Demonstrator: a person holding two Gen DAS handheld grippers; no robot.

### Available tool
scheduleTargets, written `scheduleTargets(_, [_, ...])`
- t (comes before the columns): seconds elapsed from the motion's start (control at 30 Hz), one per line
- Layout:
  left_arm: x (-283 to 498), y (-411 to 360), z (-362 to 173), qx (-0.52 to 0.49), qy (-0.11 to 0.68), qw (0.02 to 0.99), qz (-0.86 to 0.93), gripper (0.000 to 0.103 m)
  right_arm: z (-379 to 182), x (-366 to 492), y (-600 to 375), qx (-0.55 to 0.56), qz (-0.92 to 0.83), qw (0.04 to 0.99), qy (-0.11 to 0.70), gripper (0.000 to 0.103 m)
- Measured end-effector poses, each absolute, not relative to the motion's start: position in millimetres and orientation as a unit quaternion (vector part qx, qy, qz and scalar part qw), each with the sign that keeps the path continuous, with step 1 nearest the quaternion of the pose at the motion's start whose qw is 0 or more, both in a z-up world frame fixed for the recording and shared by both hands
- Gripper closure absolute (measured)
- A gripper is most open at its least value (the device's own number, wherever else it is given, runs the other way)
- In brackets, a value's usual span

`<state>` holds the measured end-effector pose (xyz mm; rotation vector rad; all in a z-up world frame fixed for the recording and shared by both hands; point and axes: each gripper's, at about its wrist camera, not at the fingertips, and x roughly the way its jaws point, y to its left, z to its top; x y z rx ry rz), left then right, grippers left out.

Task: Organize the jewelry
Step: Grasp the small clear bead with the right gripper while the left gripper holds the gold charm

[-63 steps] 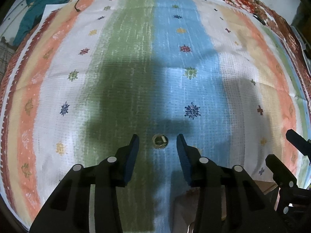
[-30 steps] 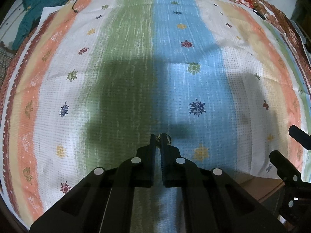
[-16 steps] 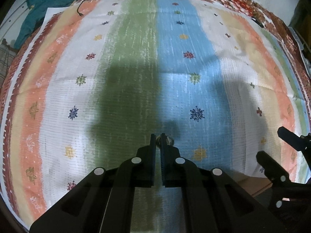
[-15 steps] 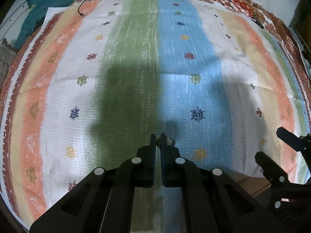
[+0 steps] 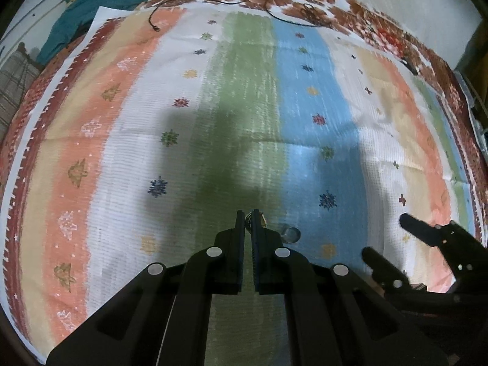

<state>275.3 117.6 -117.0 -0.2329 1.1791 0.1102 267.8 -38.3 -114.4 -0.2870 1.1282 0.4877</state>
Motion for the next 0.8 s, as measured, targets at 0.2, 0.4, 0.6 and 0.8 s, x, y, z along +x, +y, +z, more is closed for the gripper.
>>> scheduleTargets(0.2, [270,140,-112,-0.134,0.545,0.826,0.06,0.099,-121,269,-10,-0.155,0.236,0.794,0.539,0.039])
scheduleTargets(0.4, [270,151,-113,-0.148,0.544,0.824,0.06,0.099,-127,271,10,-0.176,0.241,0.784,0.545,0.039])
scheduleTargets(0.6, [270,156,-113,-0.155,0.543,0.823,0.059,0.099,-137,278,24,-0.173,0.244,0.767,0.568,0.039])
scheduleTargets(0.8, [271,159,-119,-0.159,0.547,0.819,0.065,0.099,-151,283,35,-0.176,0.241,0.756,0.583,0.039])
